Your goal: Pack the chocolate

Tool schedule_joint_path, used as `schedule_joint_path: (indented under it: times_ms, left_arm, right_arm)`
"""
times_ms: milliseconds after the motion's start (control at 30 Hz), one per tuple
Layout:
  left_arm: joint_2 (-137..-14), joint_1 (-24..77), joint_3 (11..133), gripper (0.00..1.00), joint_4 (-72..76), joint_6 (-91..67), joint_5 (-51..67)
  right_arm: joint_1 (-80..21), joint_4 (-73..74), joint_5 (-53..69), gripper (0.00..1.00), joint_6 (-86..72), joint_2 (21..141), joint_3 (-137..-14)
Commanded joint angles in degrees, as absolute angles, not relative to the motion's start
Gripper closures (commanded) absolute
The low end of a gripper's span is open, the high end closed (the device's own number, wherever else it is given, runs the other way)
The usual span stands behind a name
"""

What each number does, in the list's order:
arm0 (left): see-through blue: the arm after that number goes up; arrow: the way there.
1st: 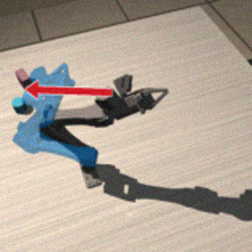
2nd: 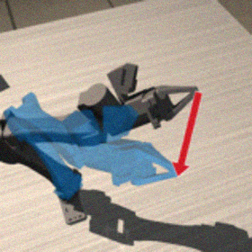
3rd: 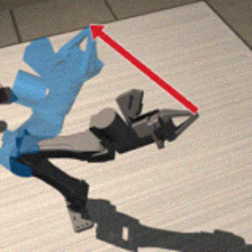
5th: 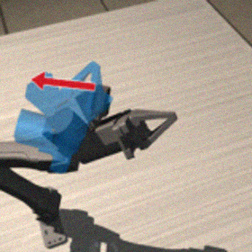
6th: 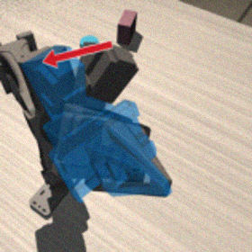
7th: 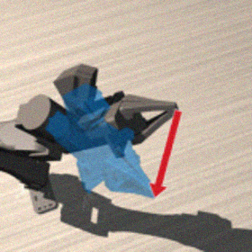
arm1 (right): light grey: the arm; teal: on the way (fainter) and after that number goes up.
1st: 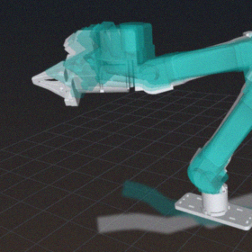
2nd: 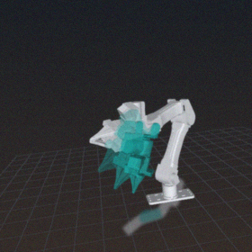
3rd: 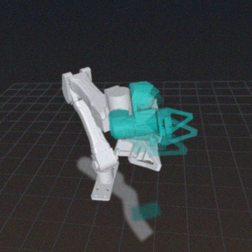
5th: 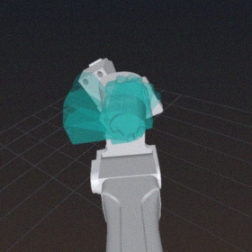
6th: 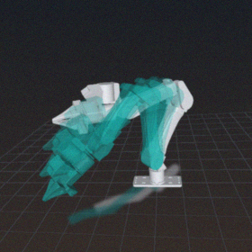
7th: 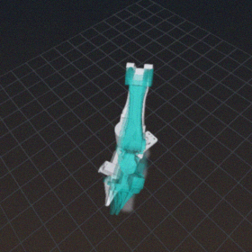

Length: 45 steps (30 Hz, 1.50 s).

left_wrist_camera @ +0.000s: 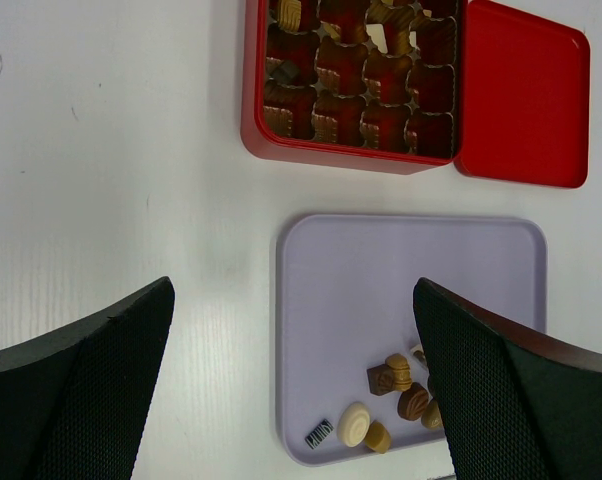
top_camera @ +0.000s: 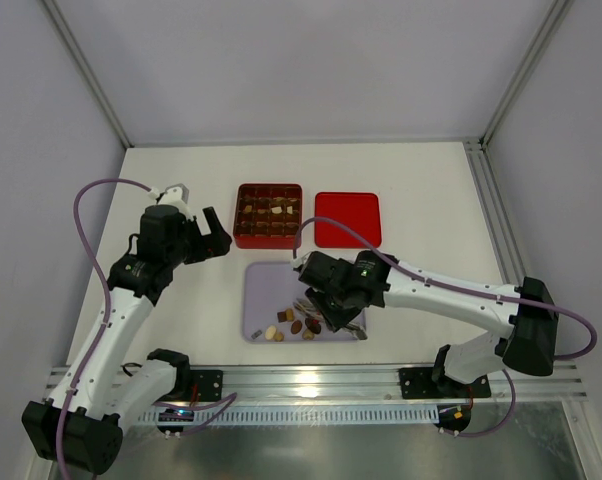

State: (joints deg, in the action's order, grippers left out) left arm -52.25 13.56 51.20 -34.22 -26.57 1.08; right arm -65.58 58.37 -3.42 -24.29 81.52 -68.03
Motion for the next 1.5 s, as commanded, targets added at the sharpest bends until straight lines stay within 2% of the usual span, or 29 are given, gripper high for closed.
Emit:
schedule_joint_path:
  times_ms: [0, 467, 933, 1200, 1467]
  left_arm:
    - [-51.59, 13.27, 52.38, 0.00, -33.66, -26.19, 0.53]
    - [-51.59, 13.27, 52.47, 0.00, -33.66, -26.28, 0.44]
    - [-52.03, 13.27, 52.47, 0.00, -33.58, -26.37, 0.44]
    - [-52.03, 13.27, 52.38, 0.00, -33.57, -26.28, 0.61]
    - [-52.03, 13.27, 52.38, 0.00, -33.57, -26.37, 0.62]
  right_arm:
    - [-65.83, 58.62, -6.41, 0.72, -24.35, 80.95, -71.72]
    - [-59.07, 58.63, -9.67, 0.73, -19.08, 83.49, -83.49]
    - [-50.63, 51.86, -9.85, 0.74, -12.39, 107.11, -108.79]
    - [-49.39, 50.27, -9.49, 0.74, -11.95, 114.43, -115.74]
    - [-49.31, 50.27, -8.70, 0.73, -12.13, 117.24, -116.37]
